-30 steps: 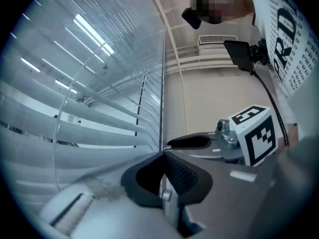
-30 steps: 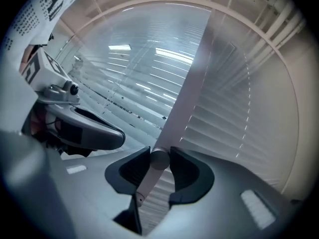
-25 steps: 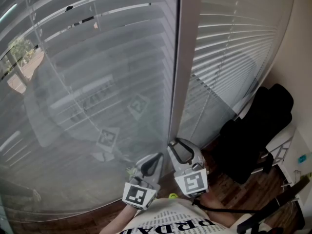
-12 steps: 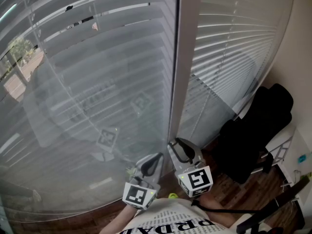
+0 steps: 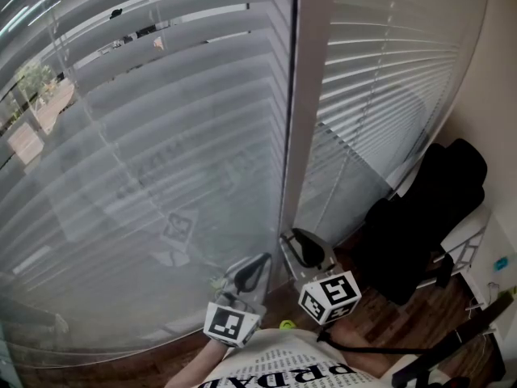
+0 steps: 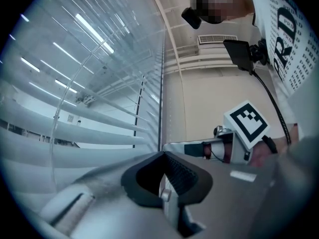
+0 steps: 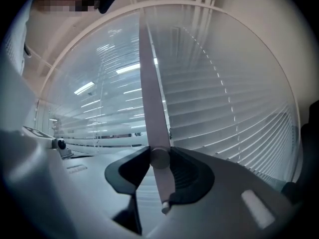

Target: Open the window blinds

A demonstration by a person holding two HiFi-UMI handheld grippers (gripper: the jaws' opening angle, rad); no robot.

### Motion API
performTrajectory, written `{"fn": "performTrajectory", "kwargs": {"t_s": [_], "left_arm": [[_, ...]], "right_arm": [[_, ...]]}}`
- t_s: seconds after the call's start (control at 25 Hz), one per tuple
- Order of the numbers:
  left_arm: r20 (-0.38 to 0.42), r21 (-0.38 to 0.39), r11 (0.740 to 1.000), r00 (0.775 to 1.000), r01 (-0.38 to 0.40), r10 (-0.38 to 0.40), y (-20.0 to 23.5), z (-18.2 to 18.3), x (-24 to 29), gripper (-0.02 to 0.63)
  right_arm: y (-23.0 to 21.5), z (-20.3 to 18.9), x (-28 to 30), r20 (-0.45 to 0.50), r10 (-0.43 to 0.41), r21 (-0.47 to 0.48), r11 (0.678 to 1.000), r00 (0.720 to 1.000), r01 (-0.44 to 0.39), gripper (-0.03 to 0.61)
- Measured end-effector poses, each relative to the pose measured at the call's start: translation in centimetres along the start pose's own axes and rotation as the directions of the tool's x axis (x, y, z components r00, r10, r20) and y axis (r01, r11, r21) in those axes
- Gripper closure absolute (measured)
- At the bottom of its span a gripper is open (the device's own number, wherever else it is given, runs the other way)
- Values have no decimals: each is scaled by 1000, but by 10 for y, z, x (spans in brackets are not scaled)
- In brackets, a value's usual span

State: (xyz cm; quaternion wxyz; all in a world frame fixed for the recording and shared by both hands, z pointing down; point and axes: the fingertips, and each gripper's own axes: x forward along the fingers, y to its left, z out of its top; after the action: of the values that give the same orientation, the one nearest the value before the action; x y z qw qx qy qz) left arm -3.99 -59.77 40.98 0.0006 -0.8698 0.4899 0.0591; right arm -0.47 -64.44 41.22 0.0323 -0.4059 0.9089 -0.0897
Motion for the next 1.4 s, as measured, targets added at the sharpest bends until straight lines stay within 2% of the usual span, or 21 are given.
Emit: {"fn": "performTrajectory", "kwargs": {"t_s": [0.28, 0.36, 0.44, 0.52, 0.64, 0.76, 0.88, 0.96, 1.0, 1.2, 1.4], "left_arm": [[0, -3, 1000, 1000, 0, 0, -1, 1, 0, 606], [3, -2, 1000, 1000, 0, 0, -1, 2, 0, 606], [4, -1, 1000, 1000, 0, 0, -2, 2, 0, 606], [3, -2, 1000, 1000, -2, 2, -2, 2, -1, 606], [3, -1, 1000, 1000, -4, 4, -3, 2, -1, 606], [1, -7, 1000, 1000, -8, 8, -3, 2, -1, 606], [3, -7, 1000, 1000, -12, 12, -1, 2, -2, 606], [6, 0, 1000, 1000, -11, 11, -1, 3, -2, 606], [6, 2, 1000, 1000, -10, 10, -1, 3, -2, 606], [3, -1, 1000, 1000, -16, 16, 2, 2, -2, 606], [1, -5, 1000, 1000, -14, 14, 2, 1, -1, 606]], "right_arm": [[1, 0, 1, 4, 19, -46, 999, 1000, -19, 442], [2, 0, 1, -12, 22, -120, 992, 1000, -24, 442], [5, 0, 0, -41, 10, -247, 969, 999, -20, 442], [9, 1, 0, -73, -7, -394, 919, 997, -22, 442], [14, 1, -3, -114, -37, -575, 818, 993, -36, 440], [18, 0, -2, -110, -52, -691, 721, 993, -39, 436], [19, -3, 0, -117, -90, -799, 600, 989, -40, 430], [15, -8, 1, -130, -126, -836, 547, 984, -41, 431], [13, -11, 2, -135, -135, -841, 539, 982, -42, 433], [12, -12, 2, -134, -126, -834, 550, 983, -43, 442], [12, -11, 2, -134, -117, -811, 583, 984, -41, 443]]}}
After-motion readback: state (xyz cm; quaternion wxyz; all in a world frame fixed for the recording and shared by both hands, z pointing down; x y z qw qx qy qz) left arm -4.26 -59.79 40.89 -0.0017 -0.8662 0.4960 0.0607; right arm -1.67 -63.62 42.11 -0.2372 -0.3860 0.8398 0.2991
